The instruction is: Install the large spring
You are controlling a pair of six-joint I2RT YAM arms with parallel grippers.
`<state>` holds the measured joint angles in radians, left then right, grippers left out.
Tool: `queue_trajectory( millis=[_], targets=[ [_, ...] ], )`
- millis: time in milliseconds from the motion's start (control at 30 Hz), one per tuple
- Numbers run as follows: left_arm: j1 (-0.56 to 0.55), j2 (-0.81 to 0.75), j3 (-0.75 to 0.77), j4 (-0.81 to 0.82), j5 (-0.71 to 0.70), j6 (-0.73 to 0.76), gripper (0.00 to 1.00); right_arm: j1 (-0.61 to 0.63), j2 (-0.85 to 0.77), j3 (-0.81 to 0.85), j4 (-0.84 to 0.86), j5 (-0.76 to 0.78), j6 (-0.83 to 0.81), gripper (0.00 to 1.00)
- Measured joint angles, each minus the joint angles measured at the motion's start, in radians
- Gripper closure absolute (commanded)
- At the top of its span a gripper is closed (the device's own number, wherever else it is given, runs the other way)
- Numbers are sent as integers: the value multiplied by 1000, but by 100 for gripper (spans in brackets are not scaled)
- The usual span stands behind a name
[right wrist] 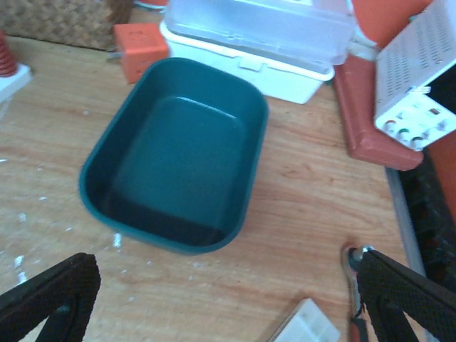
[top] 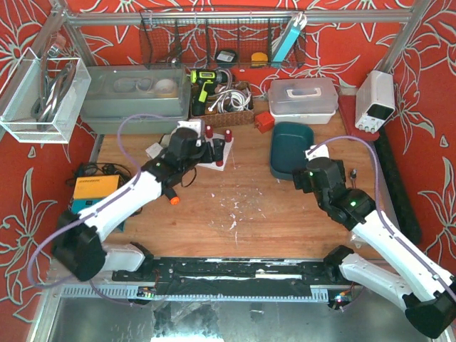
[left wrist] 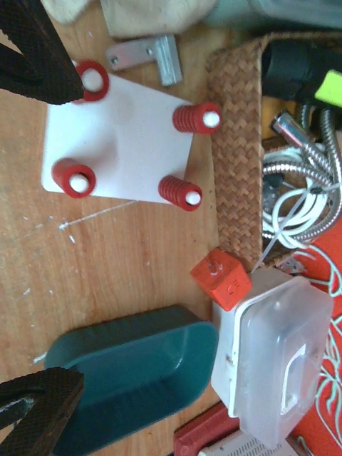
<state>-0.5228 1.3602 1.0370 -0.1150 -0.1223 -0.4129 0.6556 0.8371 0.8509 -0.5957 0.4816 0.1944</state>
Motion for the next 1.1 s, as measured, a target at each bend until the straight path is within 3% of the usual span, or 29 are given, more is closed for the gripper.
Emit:
queue_trajectory(
  millis=[233, 433, 667, 867, 1100],
  targets=[
    [0, -280, -405, 211, -83, 89, 0, -51, 50, -134, 263, 113, -66, 1],
    [22, -316, -674, 434, -254, 214, 0, -257, 122, -261, 459, 95, -80, 1],
    [180, -142, -642, 608, -344, 306, 0, -386, 223, -361, 699, 67, -132, 1],
    [230, 62, -597, 723, -335, 398, 0, -507, 379, -442, 945, -37, -147, 1],
    [282, 61, -692, 854, -229, 451, 0, -580, 510, -448, 1130, -183, -145, 1]
  ],
)
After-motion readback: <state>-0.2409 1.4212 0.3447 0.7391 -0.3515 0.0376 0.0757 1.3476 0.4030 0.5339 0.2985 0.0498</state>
